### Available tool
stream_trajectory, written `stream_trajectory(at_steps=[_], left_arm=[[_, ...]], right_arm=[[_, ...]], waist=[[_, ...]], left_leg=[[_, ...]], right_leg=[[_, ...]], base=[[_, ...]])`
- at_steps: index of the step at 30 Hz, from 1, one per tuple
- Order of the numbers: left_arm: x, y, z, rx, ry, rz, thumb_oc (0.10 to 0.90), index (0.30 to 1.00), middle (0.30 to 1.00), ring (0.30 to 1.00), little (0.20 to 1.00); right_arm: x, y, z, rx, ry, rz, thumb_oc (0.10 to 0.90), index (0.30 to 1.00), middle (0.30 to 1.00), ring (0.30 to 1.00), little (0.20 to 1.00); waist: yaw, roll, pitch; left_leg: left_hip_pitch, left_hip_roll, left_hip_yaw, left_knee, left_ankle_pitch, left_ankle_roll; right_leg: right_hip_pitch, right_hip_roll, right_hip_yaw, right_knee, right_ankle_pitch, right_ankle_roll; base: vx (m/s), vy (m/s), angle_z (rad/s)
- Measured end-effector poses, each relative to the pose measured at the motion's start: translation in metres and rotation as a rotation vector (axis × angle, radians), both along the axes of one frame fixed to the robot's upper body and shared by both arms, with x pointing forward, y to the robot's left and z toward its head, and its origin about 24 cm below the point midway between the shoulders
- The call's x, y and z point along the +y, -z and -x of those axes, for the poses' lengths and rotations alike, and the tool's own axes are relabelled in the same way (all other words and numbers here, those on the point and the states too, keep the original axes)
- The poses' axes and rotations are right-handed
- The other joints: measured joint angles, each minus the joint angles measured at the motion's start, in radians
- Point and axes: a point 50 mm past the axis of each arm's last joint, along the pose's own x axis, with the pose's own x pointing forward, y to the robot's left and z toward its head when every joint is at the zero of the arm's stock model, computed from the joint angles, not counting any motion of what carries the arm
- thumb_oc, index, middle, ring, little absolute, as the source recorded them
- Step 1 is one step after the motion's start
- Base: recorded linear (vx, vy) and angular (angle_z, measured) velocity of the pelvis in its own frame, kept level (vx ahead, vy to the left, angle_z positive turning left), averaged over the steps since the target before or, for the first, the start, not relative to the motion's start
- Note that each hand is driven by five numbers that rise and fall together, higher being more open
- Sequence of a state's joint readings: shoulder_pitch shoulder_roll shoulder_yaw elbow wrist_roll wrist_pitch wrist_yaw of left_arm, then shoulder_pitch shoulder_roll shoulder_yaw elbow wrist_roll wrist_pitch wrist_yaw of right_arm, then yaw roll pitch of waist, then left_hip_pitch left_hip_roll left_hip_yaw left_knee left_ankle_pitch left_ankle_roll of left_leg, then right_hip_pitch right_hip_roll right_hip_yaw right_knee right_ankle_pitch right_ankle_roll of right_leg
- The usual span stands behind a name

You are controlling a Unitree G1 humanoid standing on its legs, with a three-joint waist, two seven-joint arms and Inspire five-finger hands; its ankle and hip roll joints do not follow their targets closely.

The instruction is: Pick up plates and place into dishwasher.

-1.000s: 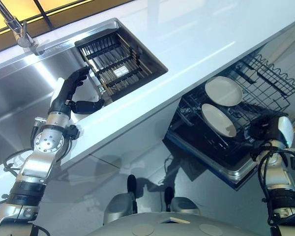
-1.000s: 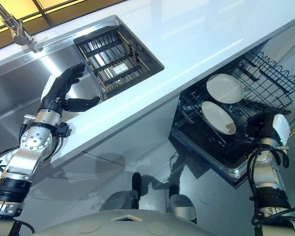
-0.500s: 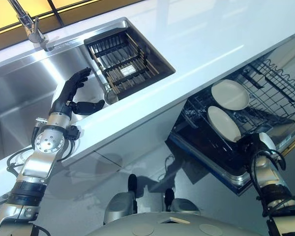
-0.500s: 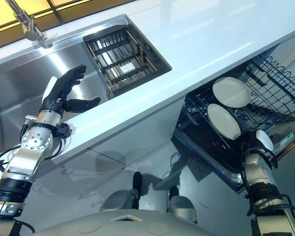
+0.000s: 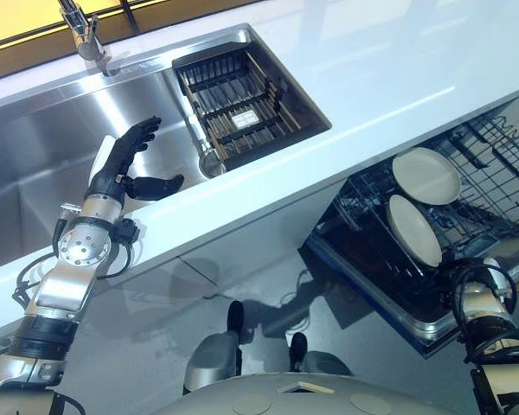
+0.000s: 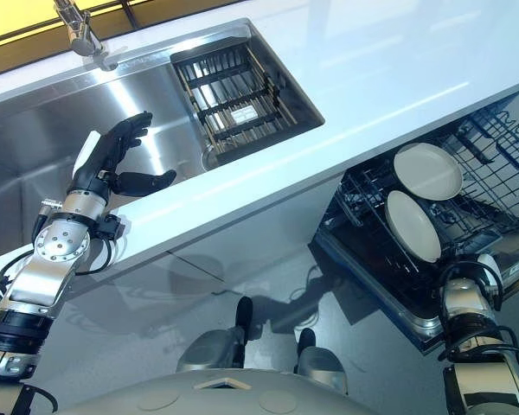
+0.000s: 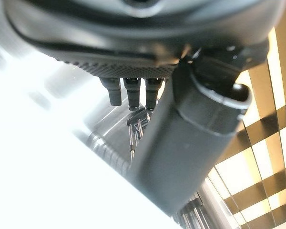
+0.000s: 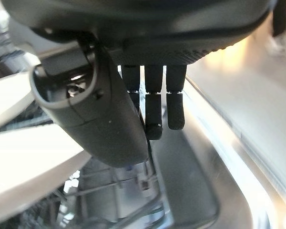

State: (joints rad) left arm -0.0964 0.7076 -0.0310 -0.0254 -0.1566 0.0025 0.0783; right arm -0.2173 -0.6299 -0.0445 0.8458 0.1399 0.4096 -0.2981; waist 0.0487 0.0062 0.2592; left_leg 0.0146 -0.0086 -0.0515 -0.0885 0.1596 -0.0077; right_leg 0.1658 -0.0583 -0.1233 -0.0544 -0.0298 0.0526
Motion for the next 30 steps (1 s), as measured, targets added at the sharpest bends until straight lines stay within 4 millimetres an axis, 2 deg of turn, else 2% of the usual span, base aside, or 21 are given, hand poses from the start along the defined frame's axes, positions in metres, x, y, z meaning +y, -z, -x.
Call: stream_trajectory(at_steps=[8, 11, 12, 13, 16, 20, 24, 27, 30], left_arm=[[0.001, 0.002, 0.0, 0.019, -0.011, -0.002, 0.8, 0.9, 0.9, 0.9, 0.9], [0.001, 0.003, 0.0, 0.018, -0.025, 0.002, 0.8, 0.9, 0.9, 0.9, 0.9], [0.001, 0.003, 0.0, 0.016, -0.029, 0.005, 0.8, 0.9, 0.9, 0.9, 0.9], [0.0, 0.003, -0.001, 0.012, -0.034, 0.004, 0.8, 0.9, 0.9, 0.9, 0.9], [0.0, 0.003, -0.001, 0.002, -0.048, 0.003, 0.8, 0.9, 0.9, 0.9, 0.9], [-0.007, 0.001, -0.005, -0.011, -0.038, 0.005, 0.8, 0.9, 0.9, 0.9, 0.9], [-0.012, 0.001, -0.008, -0.017, -0.028, 0.019, 0.8, 0.9, 0.9, 0.9, 0.9], [-0.015, 0.002, -0.009, -0.015, -0.02, 0.029, 0.8, 0.9, 0.9, 0.9, 0.9], [-0.023, 0.001, -0.012, -0.014, 0.008, 0.032, 0.8, 0.9, 0.9, 0.9, 0.9]], right_arm=[[0.015, 0.016, 0.003, -0.404, 0.346, -0.375, 0.1, 0.3, 0.3, 0.3, 0.2], [0.034, 0.022, 0.003, -0.611, 0.451, -0.518, 0.1, 0.3, 0.3, 0.3, 0.2], [0.034, 0.021, 0.003, -0.641, 0.453, -0.522, 0.1, 0.3, 0.3, 0.3, 0.2], [0.044, 0.023, 0.002, -0.691, 0.456, -0.552, 0.1, 0.3, 0.3, 0.3, 0.2], [0.056, 0.017, -0.007, -0.724, 0.366, -0.537, 0.1, 0.3, 0.3, 0.3, 0.2], [0.057, 0.002, -0.019, -0.681, 0.194, -0.465, 0.1, 0.3, 0.3, 0.3, 0.2], [0.064, -0.008, -0.034, -0.662, 0.083, -0.48, 0.1, 0.3, 0.3, 0.3, 0.2], [0.071, -0.016, -0.049, -0.675, 0.032, -0.499, 0.1, 0.3, 0.3, 0.3, 0.2], [0.078, -0.03, -0.067, -0.702, -0.023, -0.493, 0.1, 0.3, 0.3, 0.3, 0.2]], waist=[[-0.006, -0.002, 0.0], [-0.024, -0.001, 0.001], [-0.027, -0.001, 0.001], [-0.033, 0.002, 0.001], [-0.051, 0.01, 0.001], [-0.05, 0.028, 0.001], [-0.049, 0.032, 0.001], [-0.046, 0.034, 0.001], [-0.023, 0.037, 0.002]], left_leg=[[0.01, -0.007, -0.003, 0.0, 0.0, 0.001], [0.01, -0.007, -0.007, 0.0, 0.002, 0.002], [0.01, -0.007, -0.007, 0.0, 0.002, 0.001], [0.009, -0.006, -0.005, 0.0, 0.002, 0.001], [-0.002, -0.005, -0.005, 0.0, 0.005, 0.001], [-0.018, -0.003, -0.008, 0.0, 0.01, 0.001], [-0.019, -0.003, -0.01, 0.0, 0.015, 0.005], [-0.013, -0.006, -0.016, 0.0, 0.014, 0.004], [-0.012, -0.007, -0.025, 0.0, 0.013, 0.002]], right_leg=[[0.009, -0.001, 0.001, 0.001, -0.001, 0.001], [0.009, -0.001, 0.002, 0.0, -0.001, 0.001], [0.009, 0.0, 0.003, 0.0, -0.001, 0.001], [0.006, 0.0, 0.004, 0.0, -0.001, 0.002], [-0.005, 0.0, 0.005, 0.001, 0.0, 0.001], [-0.021, 0.002, 0.004, -0.002, 0.007, 0.0], [-0.011, 0.004, 0.003, -0.022, 0.013, -0.003], [0.002, 0.004, -0.002, -0.033, 0.017, -0.004], [0.008, 0.004, -0.011, -0.034, 0.015, -0.005]], base=[[0.03, 0.007, 0.0], [0.01, 0.034, -0.01], [0.0, 0.072, -0.07], [-0.01, 0.061, -0.06], [-0.02, 0.059, -0.02], [0.0, 0.01, 0.0], [0.03, 0.015, 0.01], [0.05, 0.019, 0.06], [0.05, 0.021, 0.09]])
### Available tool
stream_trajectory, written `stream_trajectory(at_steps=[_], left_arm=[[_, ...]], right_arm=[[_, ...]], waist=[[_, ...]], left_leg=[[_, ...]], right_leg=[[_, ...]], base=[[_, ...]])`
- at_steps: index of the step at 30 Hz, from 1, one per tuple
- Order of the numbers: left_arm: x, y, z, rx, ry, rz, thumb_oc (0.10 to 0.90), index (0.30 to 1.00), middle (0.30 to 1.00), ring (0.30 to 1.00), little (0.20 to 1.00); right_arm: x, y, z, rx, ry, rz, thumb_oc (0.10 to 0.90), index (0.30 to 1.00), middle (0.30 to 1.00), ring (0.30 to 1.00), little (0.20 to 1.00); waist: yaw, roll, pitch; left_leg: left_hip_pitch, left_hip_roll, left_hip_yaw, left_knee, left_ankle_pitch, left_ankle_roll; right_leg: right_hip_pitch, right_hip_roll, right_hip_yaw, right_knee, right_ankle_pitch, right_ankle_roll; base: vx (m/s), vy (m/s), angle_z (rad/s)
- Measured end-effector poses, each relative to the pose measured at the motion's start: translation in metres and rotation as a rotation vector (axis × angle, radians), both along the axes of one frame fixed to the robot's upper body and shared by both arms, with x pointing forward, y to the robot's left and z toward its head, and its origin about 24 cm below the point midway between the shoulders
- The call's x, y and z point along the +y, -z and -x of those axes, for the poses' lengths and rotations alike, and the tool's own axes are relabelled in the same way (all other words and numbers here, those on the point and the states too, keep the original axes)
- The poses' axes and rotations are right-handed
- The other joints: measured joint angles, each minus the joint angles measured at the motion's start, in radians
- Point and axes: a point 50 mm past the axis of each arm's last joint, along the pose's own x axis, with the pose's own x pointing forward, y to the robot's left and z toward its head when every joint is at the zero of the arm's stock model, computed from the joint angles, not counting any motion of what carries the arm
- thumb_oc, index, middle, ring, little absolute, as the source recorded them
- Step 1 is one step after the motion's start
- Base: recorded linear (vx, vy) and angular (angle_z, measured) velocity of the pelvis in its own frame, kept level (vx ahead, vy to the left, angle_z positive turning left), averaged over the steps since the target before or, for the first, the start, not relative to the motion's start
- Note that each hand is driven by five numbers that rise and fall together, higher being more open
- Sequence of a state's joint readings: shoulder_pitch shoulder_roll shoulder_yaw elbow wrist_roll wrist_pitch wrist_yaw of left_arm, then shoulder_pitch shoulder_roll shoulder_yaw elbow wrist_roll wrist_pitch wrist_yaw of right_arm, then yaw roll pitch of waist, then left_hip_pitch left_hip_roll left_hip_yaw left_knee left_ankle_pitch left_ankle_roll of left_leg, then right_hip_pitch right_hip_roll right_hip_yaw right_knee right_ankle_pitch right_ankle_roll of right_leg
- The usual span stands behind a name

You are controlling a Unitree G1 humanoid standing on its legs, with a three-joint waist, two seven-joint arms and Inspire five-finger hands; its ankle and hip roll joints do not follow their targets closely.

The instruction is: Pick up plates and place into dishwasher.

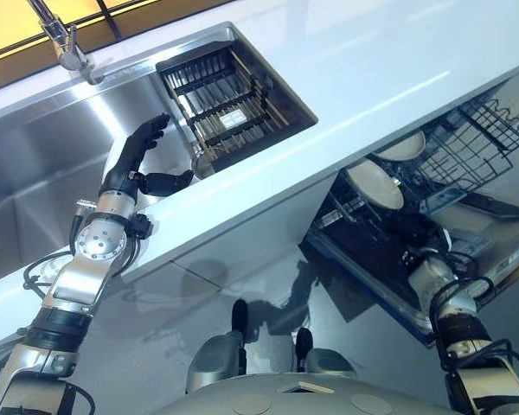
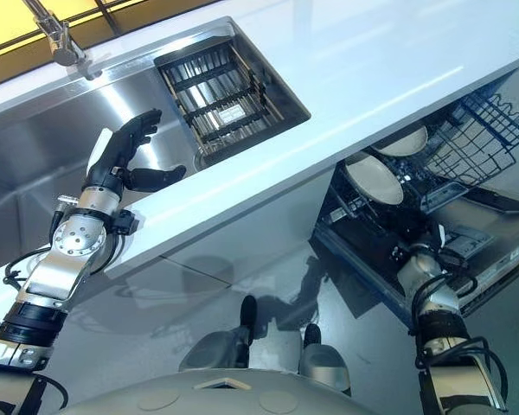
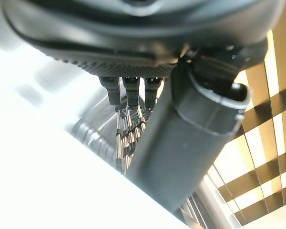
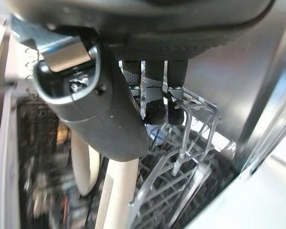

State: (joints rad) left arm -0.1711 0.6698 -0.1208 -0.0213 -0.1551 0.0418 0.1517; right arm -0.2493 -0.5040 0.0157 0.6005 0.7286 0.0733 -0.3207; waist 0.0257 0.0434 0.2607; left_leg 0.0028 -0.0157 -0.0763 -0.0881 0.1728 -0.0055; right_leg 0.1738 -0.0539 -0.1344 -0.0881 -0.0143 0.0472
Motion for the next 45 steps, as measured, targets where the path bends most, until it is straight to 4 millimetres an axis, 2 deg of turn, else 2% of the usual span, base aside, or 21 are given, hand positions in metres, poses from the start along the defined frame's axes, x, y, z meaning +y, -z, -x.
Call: stream_trajectory(at_steps=[2, 7, 13, 21, 25, 27, 31, 38, 45], left_arm=[[-0.003, 0.0, -0.002, 0.001, 0.007, 0.007, 0.8, 0.9, 0.9, 0.9, 0.9], [-0.013, 0.0, -0.007, 0.007, 0.031, 0.022, 0.8, 0.9, 0.9, 0.9, 0.9], [-0.014, 0.001, -0.007, 0.014, 0.034, 0.021, 0.8, 0.9, 0.9, 0.9, 0.9], [-0.013, 0.005, -0.01, 0.034, 0.029, 0.032, 0.8, 0.9, 0.9, 0.9, 0.9], [-0.014, 0.005, -0.01, 0.035, 0.032, 0.034, 0.8, 0.9, 0.9, 0.9, 0.9], [-0.015, 0.006, -0.01, 0.034, 0.034, 0.035, 0.8, 0.9, 0.9, 0.9, 0.9], [-0.014, 0.01, -0.004, 0.039, 0.02, 0.045, 0.8, 0.9, 0.9, 0.9, 0.9], [-0.003, 0.016, 0.011, 0.045, -0.017, 0.073, 0.8, 0.9, 0.9, 0.9, 0.9], [0.005, 0.019, 0.016, 0.051, -0.035, 0.076, 0.8, 0.9, 0.9, 0.9, 0.9]], right_arm=[[0.007, -0.01, -0.013, -0.009, -0.048, 0.031, 0.1, 0.3, 0.3, 0.3, 0.2], [0.011, -0.022, -0.026, -0.041, -0.068, 0.042, 0.1, 0.3, 0.3, 0.3, 0.2], [0.012, -0.02, -0.027, -0.021, -0.077, 0.049, 0.1, 0.3, 0.3, 0.3, 0.2], [0.014, -0.017, -0.027, -0.001, -0.002, 0.059, 0.1, 0.3, 0.3, 0.3, 0.2], [0.018, -0.015, -0.027, 0.004, 0.025, 0.116, 0.1, 0.3, 0.3, 0.3, 0.2], [0.02, -0.018, -0.022, 0.003, 0.033, 0.237, 0.1, 0.3, 0.3, 0.3, 0.2], [0.019, -0.024, -0.009, -0.032, 0.073, 0.329, 0.1, 0.3, 0.3, 0.3, 0.2], [0.015, -0.021, 0.018, -0.041, 0.089, 0.391, 0.1, 0.3, 0.3, 0.3, 0.2], [0.013, -0.019, 0.022, -0.032, 0.087, 0.401, 0.1, 0.3, 0.3, 0.3, 0.2]], waist=[[0.003, 0.001, 0.001], [0.034, 0.002, 0.001], [0.037, 0.002, 0.001], [0.043, 0.003, 0.001], [0.045, 0.003, 0.001], [0.048, 0.012, 0.006], [0.046, 0.037, 0.014], [0.043, 0.029, 0.02], [0.044, 0.022, 0.024]], left_leg=[[0.002, -0.003, -0.01, 0.0, 0.0, 0.0], [0.004, -0.005, -0.021, 0.0, 0.002, -0.002], [0.01, -0.007, -0.038, 0.0, 0.002, -0.003], [0.023, -0.007, -0.048, 0.0, 0.003, -0.005], [0.024, -0.007, -0.047, 0.0, 0.002, -0.005], [0.024, -0.009, -0.043, 0.0, 0.002, -0.004], [0.025, -0.015, -0.034, 0.0, -0.002, 0.001], [0.041, -0.021, 0.01, -0.001, -0.02, 0.015], [0.055, -0.021, 0.048, -0.001, -0.032, 0.019]], right_leg=[[0.007, -0.001, -0.011, 0.0, -0.002, 0.001], [0.016, 0.001, -0.021, 0.0, -0.007, -0.001], [0.03, 0.002, -0.041, -0.001, -0.013, -0.002], [0.046, 0.004, -0.044, -0.001, -0.016, -0.002], [0.046, 0.003, -0.043, -0.001, -0.016, -0.002], [0.046, 0.001, -0.042, -0.001, -0.017, -0.001], [0.044, -0.007, -0.037, 0.0, -0.019, 0.003], [0.048, -0.027, 0.006, 0.0, -0.025, 0.013], [0.045, -0.033, 0.041, 0.0, -0.023, 0.018]], base=[[0.03, 0.024, 0.12], [0.03, 0.025, 0.1], [0.03, 0.026, 0.08], [0.0, 0.019, 0.03], [-0.02, 0.034, 0.0], [-0.02, 0.01, 0.01], [-0.05, 0.005, -0.03], [-0.04, -0.022, -0.12], [-0.03, -0.027, -0.14]])
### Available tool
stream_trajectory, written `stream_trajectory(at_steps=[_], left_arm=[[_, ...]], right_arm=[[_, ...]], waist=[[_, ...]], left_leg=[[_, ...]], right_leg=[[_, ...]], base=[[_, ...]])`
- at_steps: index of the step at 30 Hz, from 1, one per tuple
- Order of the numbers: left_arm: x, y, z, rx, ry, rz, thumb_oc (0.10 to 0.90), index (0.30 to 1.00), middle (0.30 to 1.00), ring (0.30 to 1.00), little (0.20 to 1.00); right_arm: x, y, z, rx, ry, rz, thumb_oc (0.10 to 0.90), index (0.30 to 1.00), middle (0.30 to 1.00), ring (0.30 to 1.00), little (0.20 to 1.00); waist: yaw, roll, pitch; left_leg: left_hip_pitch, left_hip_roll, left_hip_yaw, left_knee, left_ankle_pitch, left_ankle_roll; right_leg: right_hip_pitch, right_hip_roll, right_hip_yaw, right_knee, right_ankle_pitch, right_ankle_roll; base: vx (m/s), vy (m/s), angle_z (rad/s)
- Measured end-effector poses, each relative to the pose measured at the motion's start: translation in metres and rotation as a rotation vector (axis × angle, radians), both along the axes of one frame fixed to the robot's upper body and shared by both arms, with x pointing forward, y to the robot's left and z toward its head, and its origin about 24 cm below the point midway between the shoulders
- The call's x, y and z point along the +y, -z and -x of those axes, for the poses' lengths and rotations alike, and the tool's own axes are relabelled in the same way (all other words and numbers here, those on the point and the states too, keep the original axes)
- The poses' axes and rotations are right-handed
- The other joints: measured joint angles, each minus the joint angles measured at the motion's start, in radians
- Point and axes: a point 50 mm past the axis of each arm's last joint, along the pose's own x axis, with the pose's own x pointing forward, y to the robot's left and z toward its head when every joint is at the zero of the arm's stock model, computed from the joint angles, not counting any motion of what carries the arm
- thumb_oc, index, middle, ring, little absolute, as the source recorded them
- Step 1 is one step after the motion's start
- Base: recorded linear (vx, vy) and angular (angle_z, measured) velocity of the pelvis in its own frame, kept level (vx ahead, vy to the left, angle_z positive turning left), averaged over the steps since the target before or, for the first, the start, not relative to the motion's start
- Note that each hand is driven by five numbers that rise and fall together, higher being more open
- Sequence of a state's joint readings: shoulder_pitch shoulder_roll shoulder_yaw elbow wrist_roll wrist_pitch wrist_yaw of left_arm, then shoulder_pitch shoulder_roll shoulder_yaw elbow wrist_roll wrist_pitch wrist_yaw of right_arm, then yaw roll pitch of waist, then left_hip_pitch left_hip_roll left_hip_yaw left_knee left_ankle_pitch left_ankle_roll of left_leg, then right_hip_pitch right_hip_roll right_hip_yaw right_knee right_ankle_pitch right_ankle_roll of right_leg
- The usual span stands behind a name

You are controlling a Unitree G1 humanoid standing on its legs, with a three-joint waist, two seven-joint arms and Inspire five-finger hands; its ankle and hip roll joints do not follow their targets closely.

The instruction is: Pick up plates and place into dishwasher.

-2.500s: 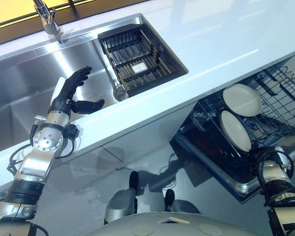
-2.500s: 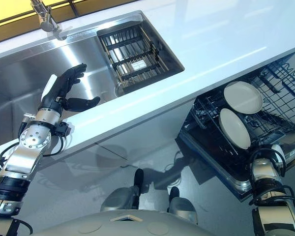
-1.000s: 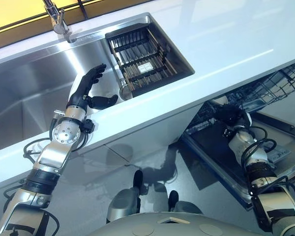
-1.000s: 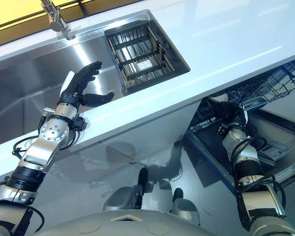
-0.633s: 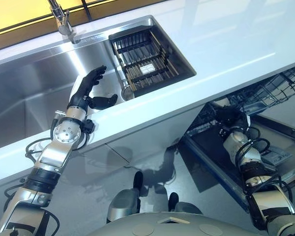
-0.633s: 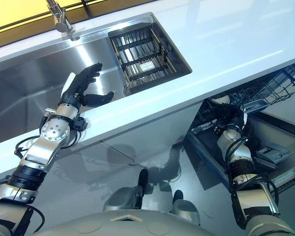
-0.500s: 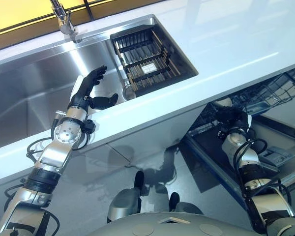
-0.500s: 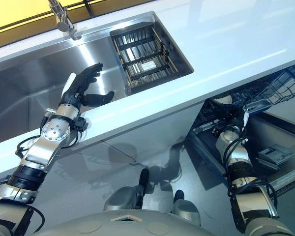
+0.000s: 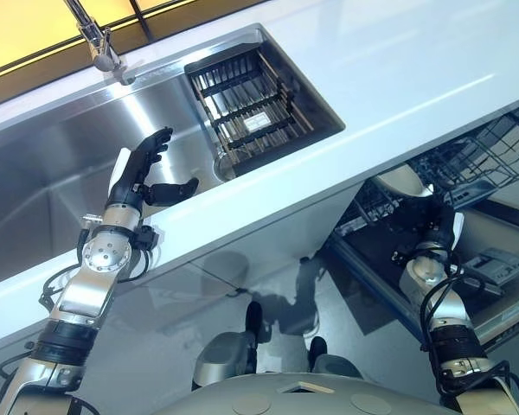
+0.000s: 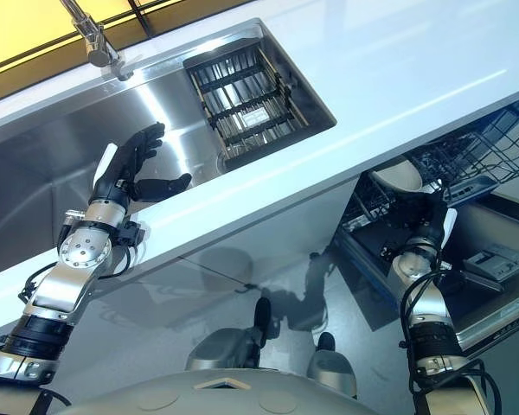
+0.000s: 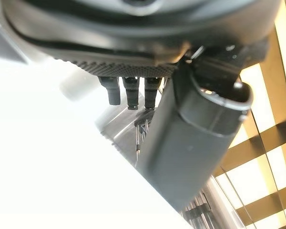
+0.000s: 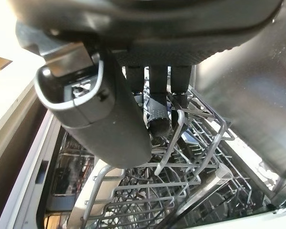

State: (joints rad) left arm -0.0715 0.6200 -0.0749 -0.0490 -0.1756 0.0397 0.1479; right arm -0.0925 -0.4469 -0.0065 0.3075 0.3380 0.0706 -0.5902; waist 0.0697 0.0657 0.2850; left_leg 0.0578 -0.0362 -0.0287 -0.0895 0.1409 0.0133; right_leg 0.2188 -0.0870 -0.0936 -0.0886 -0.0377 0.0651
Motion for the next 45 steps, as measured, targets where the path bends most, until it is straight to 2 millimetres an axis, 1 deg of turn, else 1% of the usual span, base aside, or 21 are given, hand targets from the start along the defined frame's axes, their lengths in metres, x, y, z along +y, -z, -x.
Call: stream_trajectory(at_steps=[4, 9, 11, 14, 15, 16, 17, 18, 20, 24, 28, 32, 37, 38, 42, 43, 44, 45], left_arm=[[-0.002, -0.003, 0.0, -0.009, 0.013, 0.0, 0.8, 0.9, 0.9, 0.9, 0.9], [-0.003, -0.005, 0.0, -0.017, 0.024, 0.0, 0.8, 0.9, 0.9, 0.9, 0.9], [-0.003, -0.005, 0.0, -0.018, 0.024, 0.0, 0.8, 0.9, 0.9, 0.9, 0.9], [-0.001, -0.008, 0.0, -0.032, 0.015, 0.001, 0.8, 0.9, 0.9, 0.9, 0.9], [0.002, -0.013, -0.001, -0.053, 0.004, 0.002, 0.8, 0.9, 0.9, 0.9, 0.9], [0.003, -0.014, -0.002, -0.063, 0.005, 0.002, 0.8, 0.9, 0.9, 0.9, 0.9], [0.002, -0.019, -0.006, -0.081, 0.011, 0.002, 0.8, 0.9, 0.9, 0.9, 0.9], [0.001, -0.021, -0.008, -0.088, 0.014, 0.005, 0.8, 0.9, 0.9, 0.9, 0.9], [-0.001, -0.023, -0.01, -0.096, 0.02, 0.007, 0.8, 0.9, 0.9, 0.9, 0.9], [-0.005, -0.023, -0.012, -0.098, 0.032, 0.012, 0.8, 0.9, 0.9, 0.9, 0.9], [-0.008, -0.023, -0.012, -0.096, 0.041, 0.011, 0.8, 0.9, 0.9, 0.9, 0.9], [-0.009, -0.023, -0.013, -0.099, 0.041, 0.012, 0.8, 0.9, 0.9, 0.9, 0.9], [-0.01, -0.023, -0.013, -0.1, 0.039, 0.013, 0.8, 0.9, 0.9, 0.9, 0.9], [-0.01, -0.023, -0.013, -0.101, 0.039, 0.013, 0.8, 0.9, 0.9, 0.9, 0.9], [-0.01, -0.023, -0.013, -0.103, 0.033, 0.014, 0.8, 0.9, 0.9, 0.9, 0.9], [-0.01, -0.023, -0.013, -0.103, 0.032, 0.014, 0.8, 0.9, 0.9, 0.9, 0.9], [-0.01, -0.023, -0.013, -0.103, 0.031, 0.014, 0.8, 0.9, 0.9, 0.9, 0.9], [-0.01, -0.023, -0.013, -0.102, 0.031, 0.014, 0.8, 0.9, 0.9, 0.9, 0.9]], right_arm=[[0.001, 0.0, 0.004, -0.003, -0.012, 0.001, 0.1, 0.3, 0.3, 0.3, 0.2], [0.002, 0.0, 0.004, -0.005, -0.029, -0.004, 0.1, 0.3, 0.3, 0.3, 0.2], [0.0, -0.001, 0.004, -0.01, -0.057, -0.035, 0.1, 0.3, 0.3, 0.3, 0.2], [-0.007, -0.002, 0.003, -0.093, -0.094, -0.31, 0.1, 0.3, 0.3, 0.3, 0.2], [-0.008, 0.001, 0.003, -0.163, -0.105, -0.518, 0.1, 0.3, 0.3, 0.3, 0.2], [-0.009, 0.003, 0.003, -0.183, -0.099, -0.574, 0.1, 0.3, 0.3, 0.3, 0.2], [-0.011, 0.007, 0.003, -0.24, -0.081, -0.703, 0.1, 0.3, 0.3, 0.3, 0.2], [-0.01, 0.009, 0.002, -0.27, -0.058, -0.756, 0.1, 0.3, 0.3, 0.3, 0.2], [-0.007, 0.011, 0.002, -0.311, -0.033, -0.801, 0.1, 0.3, 0.3, 0.3, 0.2], [-0.004, 0.012, 0.002, -0.33, -0.001, -0.782, 0.1, 0.3, 0.3, 0.3, 0.2], [-0.001, 0.011, 0.0, -0.285, -0.003, -0.691, 0.1, 0.3, 0.3, 0.3, 0.2], [0.003, 0.009, -0.003, -0.207, -0.034, -0.514, 0.1, 0.3, 0.3, 0.3, 0.2], [0.007, 0.007, -0.004, -0.143, -0.044, -0.343, 0.1, 0.3, 0.3, 0.3, 0.2], [0.01, 0.006, -0.004, -0.112, -0.046, -0.268, 0.1, 0.3, 0.3, 0.3, 0.2], [0.012, 0.004, -0.004, -0.076, -0.033, -0.184, 0.1, 0.3, 0.3, 0.3, 0.2], [0.013, 0.002, -0.005, -0.071, -0.032, -0.179, 0.245, 0.425, 0.425, 0.425, 0.345], [0.013, 0.002, -0.005, -0.07, -0.031, -0.179, 0.8, 0.9, 0.9, 0.9, 0.9], [0.013, 0.002, -0.005, -0.067, -0.031, -0.179, 0.8, 0.9, 0.9, 0.9, 0.9]], waist=[[-0.008, -0.006, 0.004], [-0.011, -0.011, 0.007], [-0.012, -0.012, 0.007], [-0.016, -0.021, 0.013], [-0.023, -0.027, 0.016], [-0.023, -0.031, 0.019], [-0.023, -0.039, 0.023], [-0.023, -0.043, 0.026], [-0.023, -0.047, 0.028], [-0.022, -0.047, 0.028], [-0.021, -0.047, 0.028], [-0.021, -0.047, 0.028], [-0.019, -0.046, 0.028], [-0.019, -0.046, 0.028], [-0.017, -0.046, 0.028], [-0.018, -0.046, 0.028], [-0.018, -0.046, 0.028], [-0.018, -0.046, 0.028]], left_leg=[[0.002, -0.004, 0.006, 0.0, -0.004, 0.004], [0.002, -0.004, 0.007, 0.0, -0.005, 0.005], [0.002, -0.004, 0.008, 0.0, -0.005, 0.004], [0.003, -0.002, 0.011, 0.0, -0.005, 0.004], [0.007, 0.0, 0.013, 0.0, -0.006, 0.002], [0.008, 0.001, 0.013, 0.0, -0.006, 0.002], [0.011, 0.001, 0.013, 0.0, -0.006, 0.001], [0.014, 0.001, 0.012, 0.0, -0.006, 0.001], [0.015, 0.001, 0.013, 0.0, -0.007, 0.0], [0.015, 0.0, 0.012, 0.0, -0.007, 0.001], [0.015, 0.0, 0.004, 0.0, -0.007, 0.001], [0.015, -0.001, 0.004, 0.0, -0.006, 0.001], [0.015, -0.002, 0.003, 0.0, -0.006, 0.001], [0.015, -0.002, 0.003, 0.0, -0.006, 0.001], [0.015, -0.003, 0.003, 0.0, -0.006, 0.001], [0.014, -0.003, 0.003, 0.0, -0.006, 0.001], [0.015, -0.003, 0.003, 0.0, -0.006, 0.001], [0.015, -0.003, 0.003, 0.0, -0.006, 0.001]], right_leg=[[0.0, -0.005, 0.005, 0.0, 0.0, 0.004], [-0.001, -0.006, 0.006, 0.0, 0.0, 0.004], [-0.001, -0.005, 0.006, 0.0, 0.0, 0.004], [0.0, -0.004, 0.005, 0.0, 0.0, 0.004], [0.003, -0.002, 0.005, 0.0, 0.0, 0.004], [0.004, -0.002, 0.005, 0.0, 0.0, 0.004], [0.008, -0.001, 0.004, 0.0, 0.0, 0.004], [0.01, -0.001, 0.002, 0.0, 0.0, 0.004], [0.012, -0.001, 0.0, 0.0, 0.0, 0.004], [0.012, -0.003, -0.001, 0.0, 0.0, 0.004], [0.014, -0.003, -0.004, 0.0, 0.0, 0.004], [0.014, -0.003, -0.004, 0.0, 0.0, 0.004], [0.014, -0.004, -0.005, 0.0, 0.0, 0.004], [0.014, -0.004, -0.005, 0.0, 0.0, 0.004], [0.015, -0.005, -0.005, 0.0, 0.0, 0.004], [0.015, -0.005, -0.004, 0.0, 0.0, 0.004], [0.015, -0.005, -0.004, 0.0, 0.0, 0.004], [0.015, -0.005, -0.004, 0.0, 0.0, 0.004]], base=[[-0.01, -0.008, -0.05], [-0.02, -0.007, -0.01], [0.0, 0.0, 0.0], [0.0, -0.01, -0.03], [0.02, -0.012, -0.06], [0.03, -0.015, -0.05], [0.0, 0.0, 0.0], [0.0, 0.0, 0.0], [0.0, 0.0, 0.0], [0.02, 0.024, 0.0], [0.0, 0.0, 0.0], [0.0, 0.0, 0.0], [0.0, 0.0, 0.0], [0.0, 0.0, 0.0], [0.0, 0.0, 0.0], [0.0, 0.0, 0.0], [0.0, 0.0, 0.0], [0.0, 0.0, 0.0]])
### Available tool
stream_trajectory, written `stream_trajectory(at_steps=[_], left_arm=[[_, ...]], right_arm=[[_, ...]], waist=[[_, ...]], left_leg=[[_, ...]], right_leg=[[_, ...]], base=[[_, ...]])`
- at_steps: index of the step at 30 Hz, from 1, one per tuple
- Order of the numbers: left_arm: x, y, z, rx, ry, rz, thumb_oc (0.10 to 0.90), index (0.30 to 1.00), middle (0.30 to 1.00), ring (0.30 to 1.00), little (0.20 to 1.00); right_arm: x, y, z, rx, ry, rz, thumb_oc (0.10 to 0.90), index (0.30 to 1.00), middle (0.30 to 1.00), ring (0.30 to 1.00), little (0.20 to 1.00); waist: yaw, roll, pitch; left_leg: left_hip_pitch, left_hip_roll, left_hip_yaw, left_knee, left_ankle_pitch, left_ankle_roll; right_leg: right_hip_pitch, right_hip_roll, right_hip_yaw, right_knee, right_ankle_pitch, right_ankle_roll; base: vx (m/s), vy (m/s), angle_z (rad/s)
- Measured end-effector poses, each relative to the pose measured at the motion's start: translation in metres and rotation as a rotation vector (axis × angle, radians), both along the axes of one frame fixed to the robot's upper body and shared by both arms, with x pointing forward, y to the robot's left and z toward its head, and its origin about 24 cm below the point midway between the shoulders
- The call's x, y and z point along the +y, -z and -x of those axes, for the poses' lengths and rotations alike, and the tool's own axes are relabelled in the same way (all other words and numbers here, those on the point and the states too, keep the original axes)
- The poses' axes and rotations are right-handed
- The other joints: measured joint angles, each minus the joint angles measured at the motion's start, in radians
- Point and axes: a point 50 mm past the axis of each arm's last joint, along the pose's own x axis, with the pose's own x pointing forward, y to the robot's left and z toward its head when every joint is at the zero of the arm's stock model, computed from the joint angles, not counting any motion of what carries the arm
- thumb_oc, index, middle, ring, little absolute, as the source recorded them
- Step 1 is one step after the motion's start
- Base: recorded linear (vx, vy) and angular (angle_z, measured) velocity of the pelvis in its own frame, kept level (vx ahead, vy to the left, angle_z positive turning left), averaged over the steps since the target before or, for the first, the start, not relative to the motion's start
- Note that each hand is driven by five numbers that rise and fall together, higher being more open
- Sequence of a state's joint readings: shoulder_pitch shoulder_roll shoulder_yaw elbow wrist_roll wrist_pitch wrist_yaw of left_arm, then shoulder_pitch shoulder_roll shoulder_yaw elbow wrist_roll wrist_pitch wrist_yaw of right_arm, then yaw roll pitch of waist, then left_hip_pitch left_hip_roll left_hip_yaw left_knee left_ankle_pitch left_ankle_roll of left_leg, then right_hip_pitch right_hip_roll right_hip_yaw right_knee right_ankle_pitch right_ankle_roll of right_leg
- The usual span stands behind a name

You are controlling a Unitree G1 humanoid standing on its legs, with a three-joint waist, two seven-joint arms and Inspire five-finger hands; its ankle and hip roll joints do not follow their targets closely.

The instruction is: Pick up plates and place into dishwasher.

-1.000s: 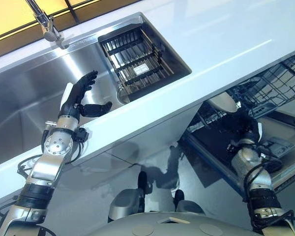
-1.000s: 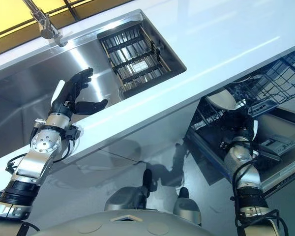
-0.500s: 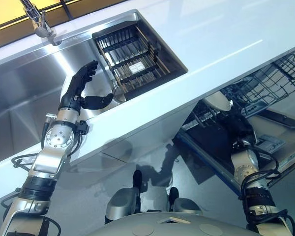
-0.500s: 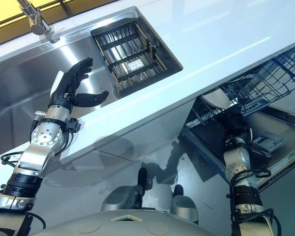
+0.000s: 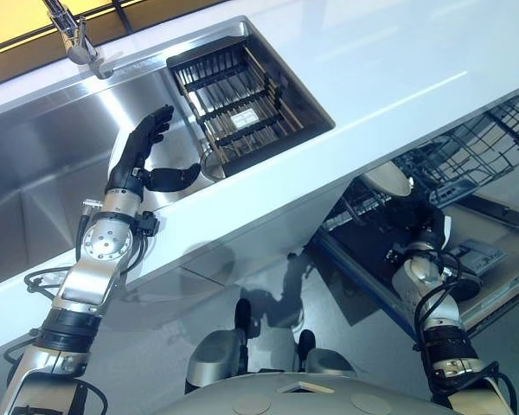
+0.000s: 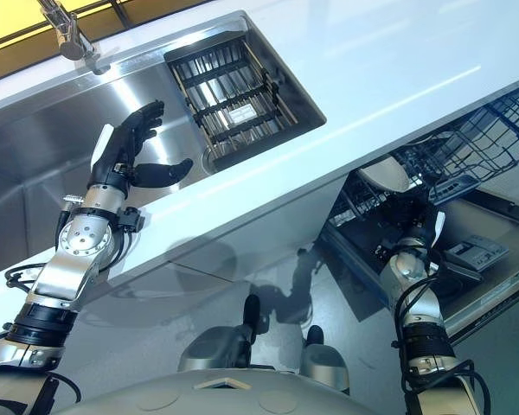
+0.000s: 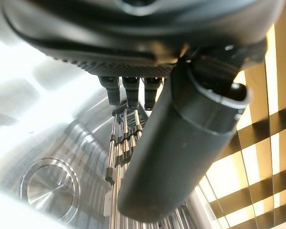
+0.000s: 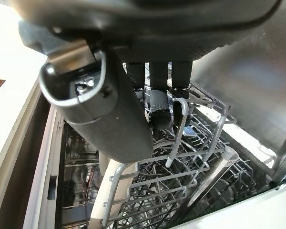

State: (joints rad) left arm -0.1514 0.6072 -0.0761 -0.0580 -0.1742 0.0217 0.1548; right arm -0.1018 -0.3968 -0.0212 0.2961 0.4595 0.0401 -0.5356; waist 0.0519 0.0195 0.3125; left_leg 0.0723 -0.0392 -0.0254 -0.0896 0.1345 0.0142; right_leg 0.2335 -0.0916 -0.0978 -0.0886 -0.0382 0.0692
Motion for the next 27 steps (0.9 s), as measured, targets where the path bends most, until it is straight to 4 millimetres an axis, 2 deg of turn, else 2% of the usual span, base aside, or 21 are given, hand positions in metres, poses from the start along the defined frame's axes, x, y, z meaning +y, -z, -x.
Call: stream_trajectory(at_steps=[7, 19, 20, 24, 26, 27], left_arm=[[0.0, 0.0, 0.0, 0.002, -0.001, 0.0, 0.8, 0.9, 0.9, 0.9, 0.9], [0.001, 0.0, 0.0, 0.005, -0.004, 0.0, 0.8, 0.9, 0.9, 0.9, 0.9], [0.001, 0.001, 0.0, 0.006, -0.005, 0.0, 0.8, 0.9, 0.9, 0.9, 0.9], [0.003, 0.003, 0.002, 0.018, -0.012, 0.0, 0.8, 0.9, 0.9, 0.9, 0.9], [0.003, 0.004, 0.002, 0.02, -0.009, -0.001, 0.8, 0.9, 0.9, 0.9, 0.9], [0.003, 0.004, 0.003, 0.021, -0.01, -0.003, 0.8, 0.9, 0.9, 0.9, 0.9]], right_arm=[[0.0, -0.001, 0.0, 0.003, 0.004, 0.001, 0.8, 0.9, 0.9, 0.9, 0.9], [0.004, -0.016, -0.004, -0.065, -0.002, 0.007, 0.8, 0.9, 0.9, 0.9, 0.9], [0.004, -0.024, -0.005, -0.098, -0.011, 0.011, 0.8, 0.9, 0.9, 0.9, 0.9], [0.004, -0.09, -0.02, -0.376, -0.083, 0.065, 0.8, 0.9, 0.9, 0.9, 0.9], [-0.004, -0.113, -0.026, -0.457, -0.089, 0.07, 0.8, 0.9, 0.9, 0.9, 0.9], [-0.007, -0.117, -0.027, -0.47, -0.089, 0.067, 0.8, 0.9, 0.9, 0.9, 0.9]], waist=[[-0.002, 0.0, 0.0], [-0.005, -0.001, 0.001], [-0.008, -0.001, 0.001], [-0.027, -0.011, -0.004], [-0.028, -0.031, -0.017], [-0.027, -0.042, -0.026]], left_leg=[[0.0, 0.0, 0.0, -0.002, 0.0, 0.0], [0.001, 0.0, 0.003, -0.001, 0.0, 0.001], [0.002, 0.0, 0.003, -0.001, 0.0, 0.001], [0.009, 0.002, 0.012, 0.0, 0.0, 0.001], [0.011, 0.003, 0.014, 0.0, 0.0, 0.0], [0.011, 0.003, 0.013, 0.0, 0.0, 0.0]], right_leg=[[0.0, 0.0, 0.0, 0.0, 0.0, 0.0], [0.0, 0.0, 0.003, 0.0, 0.0, 0.0], [0.0, 0.0, 0.003, 0.0, 0.0, 0.0], [0.003, 0.0, 0.006, 0.0, 0.001, 0.002], [0.003, 0.002, 0.007, 0.0, 0.001, 0.002], [0.003, 0.002, 0.007, 0.0, 0.001, 0.002]], base=[[0.0, 0.0, 0.0], [0.0, 0.0, 0.0], [-0.01, 0.001, -0.03], [0.0, -0.001, -0.02], [0.0, 0.0, 0.0], [0.0, 0.0, 0.0]])
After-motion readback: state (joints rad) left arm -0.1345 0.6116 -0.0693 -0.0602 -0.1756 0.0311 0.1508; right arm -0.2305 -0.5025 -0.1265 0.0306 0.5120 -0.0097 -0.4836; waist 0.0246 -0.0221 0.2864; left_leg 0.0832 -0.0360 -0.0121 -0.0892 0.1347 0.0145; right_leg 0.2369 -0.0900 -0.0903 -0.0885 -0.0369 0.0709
